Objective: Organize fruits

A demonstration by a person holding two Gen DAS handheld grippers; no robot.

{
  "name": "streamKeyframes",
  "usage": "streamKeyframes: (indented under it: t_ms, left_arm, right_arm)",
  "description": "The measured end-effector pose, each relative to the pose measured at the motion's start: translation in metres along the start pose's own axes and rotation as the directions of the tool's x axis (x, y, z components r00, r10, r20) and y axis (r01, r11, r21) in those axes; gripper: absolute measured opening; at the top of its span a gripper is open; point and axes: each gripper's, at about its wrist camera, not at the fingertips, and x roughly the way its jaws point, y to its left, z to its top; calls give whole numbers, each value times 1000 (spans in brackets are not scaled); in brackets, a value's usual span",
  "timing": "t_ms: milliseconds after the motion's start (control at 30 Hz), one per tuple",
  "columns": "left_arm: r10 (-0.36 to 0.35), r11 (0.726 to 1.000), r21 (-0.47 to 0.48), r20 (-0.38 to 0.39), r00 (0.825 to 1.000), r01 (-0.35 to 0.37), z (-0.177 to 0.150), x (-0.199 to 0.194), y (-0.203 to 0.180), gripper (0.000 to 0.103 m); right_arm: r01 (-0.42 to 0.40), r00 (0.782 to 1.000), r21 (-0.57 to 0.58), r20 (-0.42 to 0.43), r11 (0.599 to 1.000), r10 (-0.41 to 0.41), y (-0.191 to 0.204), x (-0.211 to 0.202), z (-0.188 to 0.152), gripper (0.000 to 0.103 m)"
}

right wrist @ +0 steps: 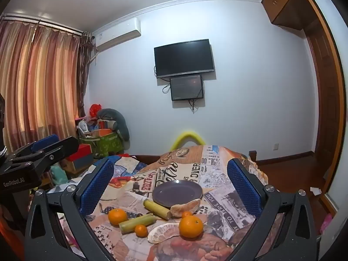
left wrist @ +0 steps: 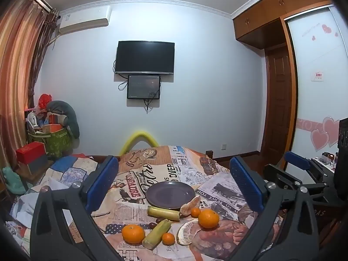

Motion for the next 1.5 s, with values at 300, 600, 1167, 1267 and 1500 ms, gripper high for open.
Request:
streamKeyframes:
  t_ms: [300, 600, 1167, 1267, 1500]
  left_arm:
    - [-1, 1000, -7, -13, 1000, 1, 4, 2, -2, 103]
    - [-9, 1000, -26, -29, 1000, 8, -5, 9, 5, 103]
    - [-8, 1000, -23, -27, 1000, 8, -3, 6, 8, 103]
    - [-8, 1000, -22, -26, 1000, 7, -3, 6, 8, 103]
    - [-8, 1000, -22, -26, 1000, 7, -3, 6, 6, 103]
  right_arm:
    - [3, 1000, -8, -7, 1000, -3, 2, -1, 2, 103]
    - [6, 1000, -12, -10, 1000, -6, 2, 0, 3, 103]
    - [8, 1000, 1, -1, 1000, -8, 2, 0, -1, 103]
    - [6, 1000, 4, 0, 1000, -6, 1, -1, -1, 103]
    - [6, 1000, 5, 0, 1000, -6, 1, -1, 1, 103]
